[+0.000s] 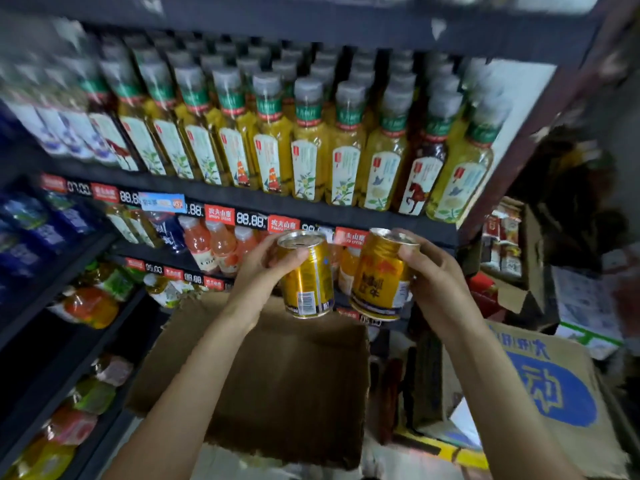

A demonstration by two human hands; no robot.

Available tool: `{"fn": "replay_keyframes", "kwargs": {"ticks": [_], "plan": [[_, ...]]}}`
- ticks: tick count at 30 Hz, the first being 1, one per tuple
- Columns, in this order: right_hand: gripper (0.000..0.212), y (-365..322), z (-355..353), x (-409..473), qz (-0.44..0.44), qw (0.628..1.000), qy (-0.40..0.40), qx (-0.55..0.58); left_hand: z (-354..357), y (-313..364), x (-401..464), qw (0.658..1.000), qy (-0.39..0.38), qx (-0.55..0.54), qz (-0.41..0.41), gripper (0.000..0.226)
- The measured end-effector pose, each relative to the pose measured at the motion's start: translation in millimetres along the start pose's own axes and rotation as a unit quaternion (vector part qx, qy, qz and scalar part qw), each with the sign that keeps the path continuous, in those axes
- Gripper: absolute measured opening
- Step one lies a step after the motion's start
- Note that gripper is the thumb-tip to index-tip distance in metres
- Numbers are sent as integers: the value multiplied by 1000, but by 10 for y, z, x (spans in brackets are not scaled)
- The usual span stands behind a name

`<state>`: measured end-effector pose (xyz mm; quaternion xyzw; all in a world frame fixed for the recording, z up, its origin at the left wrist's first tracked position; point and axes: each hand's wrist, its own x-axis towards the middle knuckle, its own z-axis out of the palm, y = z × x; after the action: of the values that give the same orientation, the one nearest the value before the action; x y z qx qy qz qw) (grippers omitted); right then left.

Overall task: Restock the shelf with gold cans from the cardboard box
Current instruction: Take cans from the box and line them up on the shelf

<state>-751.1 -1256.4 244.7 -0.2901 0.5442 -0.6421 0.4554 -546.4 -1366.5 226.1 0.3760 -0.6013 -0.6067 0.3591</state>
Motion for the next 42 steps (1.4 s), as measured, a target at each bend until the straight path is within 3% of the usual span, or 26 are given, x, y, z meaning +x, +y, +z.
{"fn": "replay_keyframes", "kwargs": {"ticks": [2,6,9,13,16,19,23,29,32,36,42], "plan": [[48,-350,-11,-48,-48,999,-12,2,134,361,80,999,-21,-13,43,57],[74,-1063,-125,-175,-151,988,1,-25,458,1106,200,987,-27,-15,159,26],[61,-1578,-264,-247,-232,971,-21,-44,655,1618,298,971,-32,-15,237,15],[33,-2204,-421,-174,-309,950,-28,-27,888,2141,448,945,-45,-1,325,19],[29,-2604,-500,57,-348,937,0,-35,1114,2445,557,930,-28,16,365,20],[27,-2868,-582,388,-363,930,7,-55,1328,2634,726,923,11,42,383,20],[14,-2968,-721,942,-345,935,14,-82,1555,2629,1008,919,68,58,384,37],[34,-2914,-812,1654,-298,953,1,-58,1822,2500,1198,916,122,116,365,72],[31,-2902,-822,1851,-296,950,-37,-91,1906,2484,1222,913,126,141,361,70],[42,-2935,-898,1968,-305,932,-51,-189,1986,2467,1262,899,141,180,374,71],[44,-2936,-924,1940,-340,914,2,-220,2090,2510,1277,880,170,232,377,68]]}}
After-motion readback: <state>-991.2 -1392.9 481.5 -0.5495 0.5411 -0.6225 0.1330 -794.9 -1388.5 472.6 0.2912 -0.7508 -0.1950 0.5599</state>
